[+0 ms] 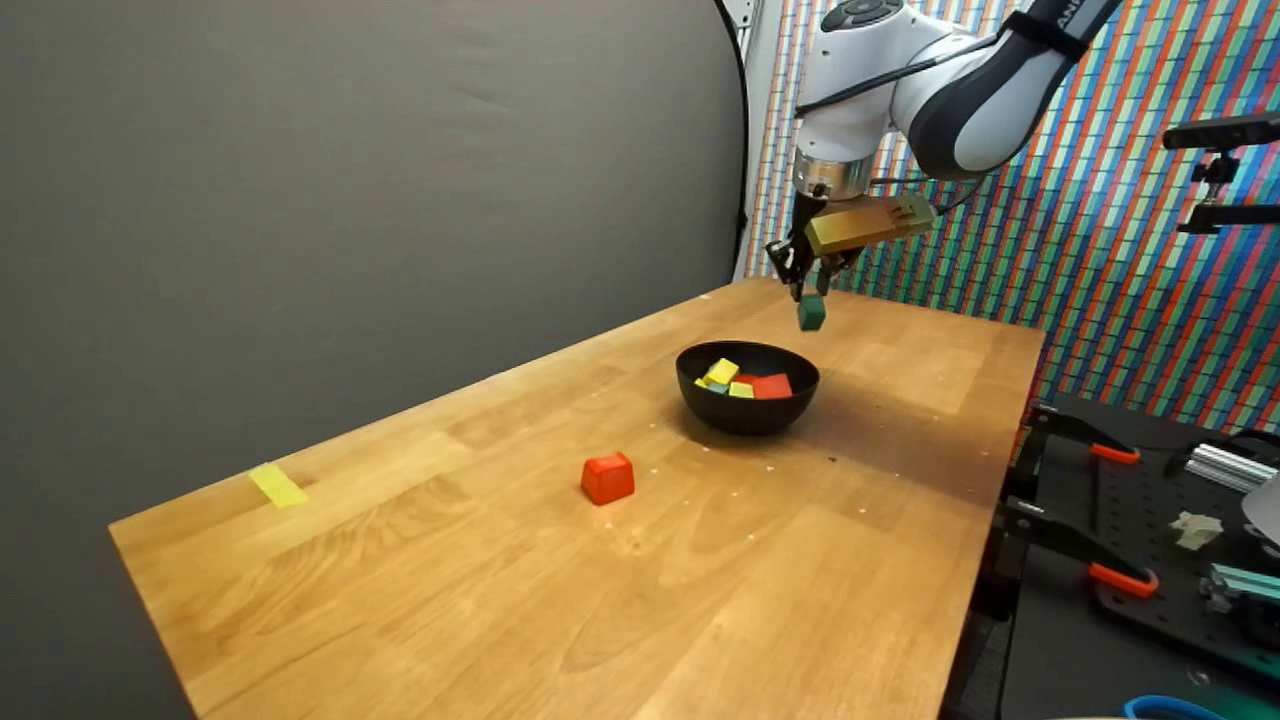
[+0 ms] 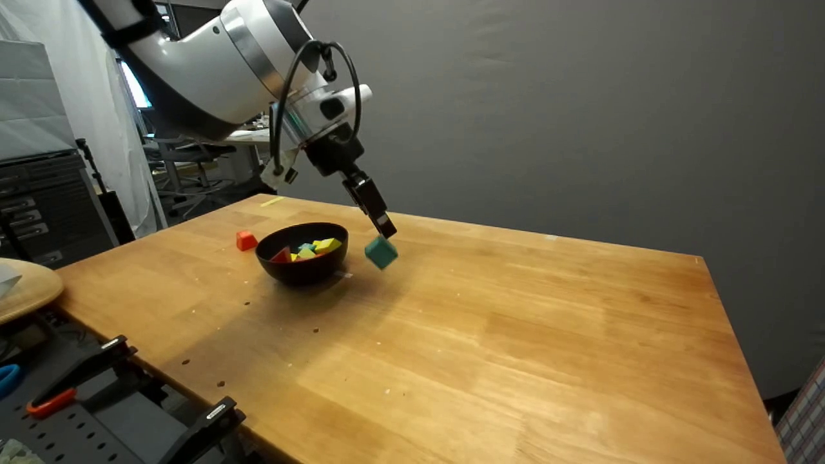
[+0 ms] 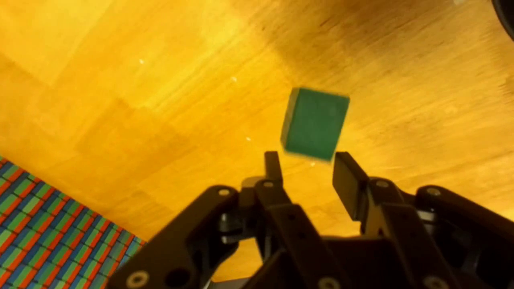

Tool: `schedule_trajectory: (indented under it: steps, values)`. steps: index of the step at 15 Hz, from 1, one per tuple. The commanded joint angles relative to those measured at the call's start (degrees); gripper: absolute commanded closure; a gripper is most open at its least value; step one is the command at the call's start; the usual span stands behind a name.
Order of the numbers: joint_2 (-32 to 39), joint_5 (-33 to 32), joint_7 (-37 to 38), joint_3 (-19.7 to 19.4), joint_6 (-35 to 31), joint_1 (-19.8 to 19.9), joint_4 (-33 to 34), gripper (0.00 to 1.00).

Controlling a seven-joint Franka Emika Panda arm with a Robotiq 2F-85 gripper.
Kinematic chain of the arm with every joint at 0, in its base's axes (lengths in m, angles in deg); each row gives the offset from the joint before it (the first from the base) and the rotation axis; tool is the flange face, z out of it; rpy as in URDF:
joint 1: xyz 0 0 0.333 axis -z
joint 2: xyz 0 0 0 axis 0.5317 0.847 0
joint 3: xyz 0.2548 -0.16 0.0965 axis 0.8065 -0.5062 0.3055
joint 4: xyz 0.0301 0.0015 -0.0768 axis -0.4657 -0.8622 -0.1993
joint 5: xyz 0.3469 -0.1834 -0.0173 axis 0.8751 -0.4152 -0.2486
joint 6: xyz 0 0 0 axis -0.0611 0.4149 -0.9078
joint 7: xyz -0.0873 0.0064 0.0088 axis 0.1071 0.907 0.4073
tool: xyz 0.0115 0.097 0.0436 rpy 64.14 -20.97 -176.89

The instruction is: Take the blocks out of the gift disappointed

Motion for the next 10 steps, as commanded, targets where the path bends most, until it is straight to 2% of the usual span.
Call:
schedule_trajectory:
  steps: [1, 4, 6, 8, 10]
  values:
    - [-0.6, -2.9, 4.7, -1.6, -4.7, 0.3, -2.0, 0.28]
    - [-3.2, -2.8, 4.5, -1.5, -5.4, -0.1, -3.2, 0.03]
    - [-6.1, -0.1, 1.2, 0.3, -5.1, -0.6, -4.4, 0.00]
    - [-8.6, -1.1, 0.2, 2.0, -4.9, -1.9, -4.5, 0.00]
    - [-9.1, 0.6, -3.4, 4.2, -6.4, -3.0, -4.1, 0.00]
